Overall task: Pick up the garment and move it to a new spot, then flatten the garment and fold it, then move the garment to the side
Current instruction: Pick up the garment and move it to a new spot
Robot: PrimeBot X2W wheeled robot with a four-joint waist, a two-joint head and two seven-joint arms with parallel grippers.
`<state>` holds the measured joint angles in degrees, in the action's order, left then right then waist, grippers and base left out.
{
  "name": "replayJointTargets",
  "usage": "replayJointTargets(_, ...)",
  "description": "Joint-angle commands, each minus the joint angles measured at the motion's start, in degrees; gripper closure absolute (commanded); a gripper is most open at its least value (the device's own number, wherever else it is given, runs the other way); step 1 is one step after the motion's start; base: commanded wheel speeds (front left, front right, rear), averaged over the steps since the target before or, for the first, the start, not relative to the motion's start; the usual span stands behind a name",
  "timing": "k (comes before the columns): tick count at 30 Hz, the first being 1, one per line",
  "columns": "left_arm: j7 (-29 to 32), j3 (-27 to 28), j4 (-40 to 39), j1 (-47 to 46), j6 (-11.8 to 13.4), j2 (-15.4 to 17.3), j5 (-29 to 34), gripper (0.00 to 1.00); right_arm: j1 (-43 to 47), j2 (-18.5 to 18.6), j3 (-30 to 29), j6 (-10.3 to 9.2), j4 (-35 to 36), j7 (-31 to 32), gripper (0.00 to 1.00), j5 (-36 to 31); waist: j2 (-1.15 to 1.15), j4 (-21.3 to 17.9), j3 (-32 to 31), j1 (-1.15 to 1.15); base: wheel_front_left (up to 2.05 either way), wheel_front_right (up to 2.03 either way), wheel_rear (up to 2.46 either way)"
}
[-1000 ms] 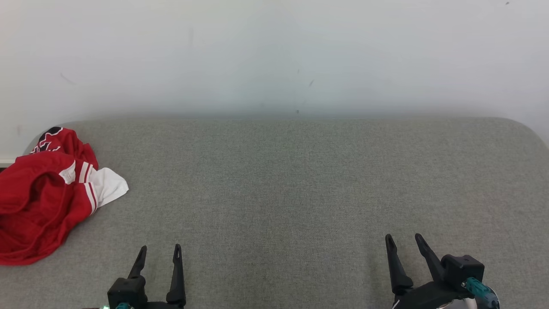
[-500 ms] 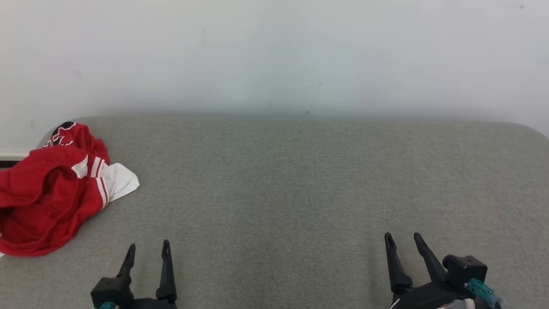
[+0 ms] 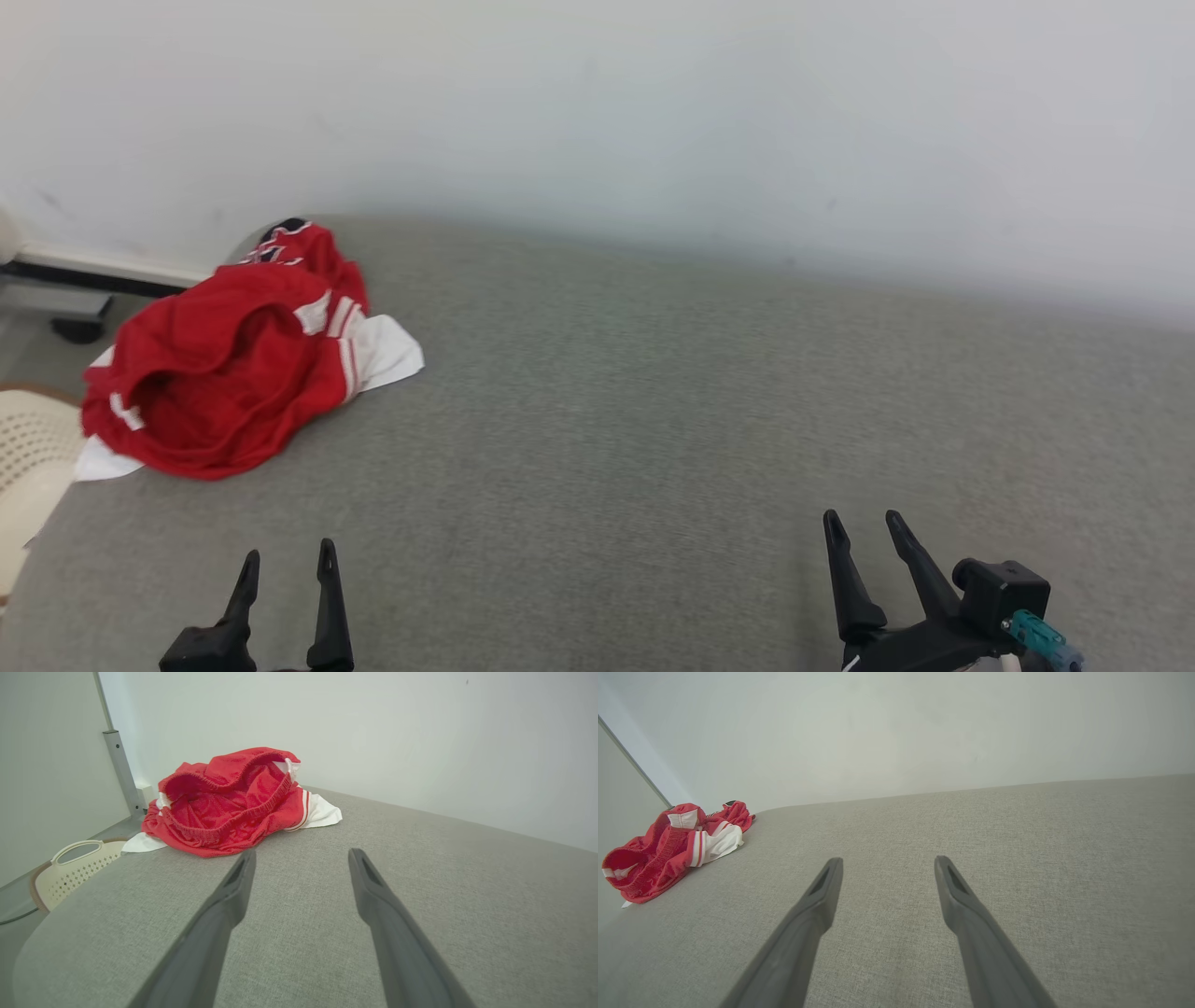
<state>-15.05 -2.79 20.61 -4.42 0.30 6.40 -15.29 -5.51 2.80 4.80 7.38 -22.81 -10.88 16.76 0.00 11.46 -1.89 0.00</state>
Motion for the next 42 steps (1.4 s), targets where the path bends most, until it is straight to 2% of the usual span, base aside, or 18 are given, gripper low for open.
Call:
replayJointTargets(1,-0.19,0.13,-0.22,1.12,0.15,0.3,-0.37,0.0,0.9,0.16,0.26,0.21,0.09,-0.28,0.0,0.28,0.0,5.5,-0.52,0.0,0.0,0.0,0.0)
replayJointTargets(6,0.13,0.52,-0.69,1.73,0.65,0.17,-1.19,0.0,0.8,0.17,0.99,0.2,-0.11,-0.26,0.0,1.02,0.0,10.49,-0.85,0.0,0.0,0.0,0.0)
replayJointTargets(9,0.12,1.02,-1.11,2.23,0.4,-0.08,-2.34,0.0,0.79,0.16,1.21,0.2,-0.1,-0.29,0.0,1.41,0.0,12.33,-0.96,0.0,0.0,0.0,0.0)
replayJointTargets(10,0.09,1.66,-1.43,2.44,0.09,0.17,-3.3,0.0,0.73,0.15,1.46,0.21,-0.03,-0.37,0.0,1.53,0.0,14.0,-1.03,0.0,0.0,0.0,0.0)
replayJointTargets(15,0.0,2.72,-2.56,3.49,0.56,0.89,-3.87,0.0,0.54,0.16,2.24,0.21,-0.13,-0.67,0.0,2.1,0.0,16.92,-0.99,0.0,0.0,0.0,0.0)
replayJointTargets(30,-0.21,3.37,-5.7,3.88,2.0,0.83,-3.53,0.0,-1.42,0.16,3.21,0.2,-1.39,-0.58,0.0,1.56,0.0,17.82,0.33,0.0,0.0,0.0,0.0)
replayJointTargets(37,0.06,0.56,-2.45,-1.08,-1.1,1.16,-2.84,0.0,-1.03,0.15,2.54,0.2,-0.96,-0.78,0.0,1.3,0.0,17.66,1.13,0.0,0.0,0.0,0.0)
replayJointTargets(42,1.86,-1.84,4.2,-9.76,-3.26,1.4,-2.45,0.0,-2.15,0.18,3.1,0.2,0.74,0.86,0.0,-0.27,0.0,15.01,4.1,0.0,0.0,0.0,0.0)
